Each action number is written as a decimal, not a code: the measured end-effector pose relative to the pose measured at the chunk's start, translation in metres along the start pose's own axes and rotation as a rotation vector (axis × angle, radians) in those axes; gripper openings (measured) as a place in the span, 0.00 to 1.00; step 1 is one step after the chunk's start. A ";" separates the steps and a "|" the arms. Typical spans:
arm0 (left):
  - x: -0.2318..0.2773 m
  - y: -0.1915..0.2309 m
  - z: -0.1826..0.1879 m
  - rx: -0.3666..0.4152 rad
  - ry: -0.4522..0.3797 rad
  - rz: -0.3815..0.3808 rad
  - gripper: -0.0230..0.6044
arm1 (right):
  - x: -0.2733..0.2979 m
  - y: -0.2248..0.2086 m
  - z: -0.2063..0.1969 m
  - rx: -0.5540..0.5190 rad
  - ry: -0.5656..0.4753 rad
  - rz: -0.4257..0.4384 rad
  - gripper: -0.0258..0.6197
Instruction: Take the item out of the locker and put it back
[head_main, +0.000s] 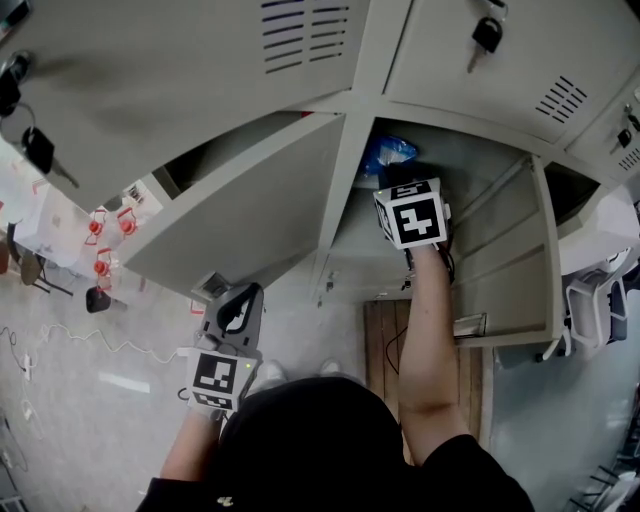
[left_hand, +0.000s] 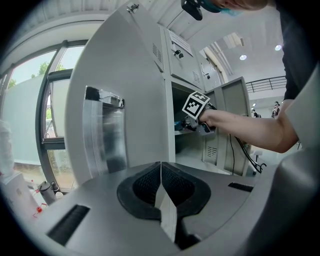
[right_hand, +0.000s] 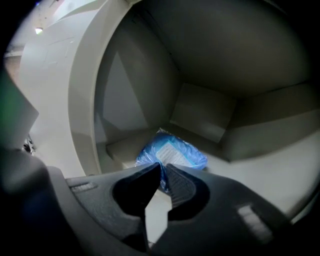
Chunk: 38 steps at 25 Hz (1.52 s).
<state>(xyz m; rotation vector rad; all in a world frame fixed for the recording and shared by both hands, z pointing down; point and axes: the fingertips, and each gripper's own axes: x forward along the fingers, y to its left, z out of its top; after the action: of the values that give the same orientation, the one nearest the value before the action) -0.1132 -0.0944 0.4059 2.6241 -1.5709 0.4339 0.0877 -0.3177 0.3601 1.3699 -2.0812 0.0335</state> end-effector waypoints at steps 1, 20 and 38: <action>0.000 0.000 0.000 -0.001 -0.001 -0.004 0.06 | -0.002 0.001 -0.001 0.004 -0.001 -0.003 0.09; -0.011 -0.025 0.002 0.059 -0.017 -0.132 0.06 | -0.069 0.050 -0.041 0.137 -0.111 -0.039 0.08; -0.010 -0.041 0.001 0.065 -0.032 -0.243 0.06 | -0.144 0.125 -0.076 0.213 -0.258 0.003 0.08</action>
<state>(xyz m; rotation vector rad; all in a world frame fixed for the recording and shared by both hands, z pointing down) -0.0817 -0.0656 0.4066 2.8369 -1.2417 0.4346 0.0577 -0.1162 0.3847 1.5674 -2.3482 0.0860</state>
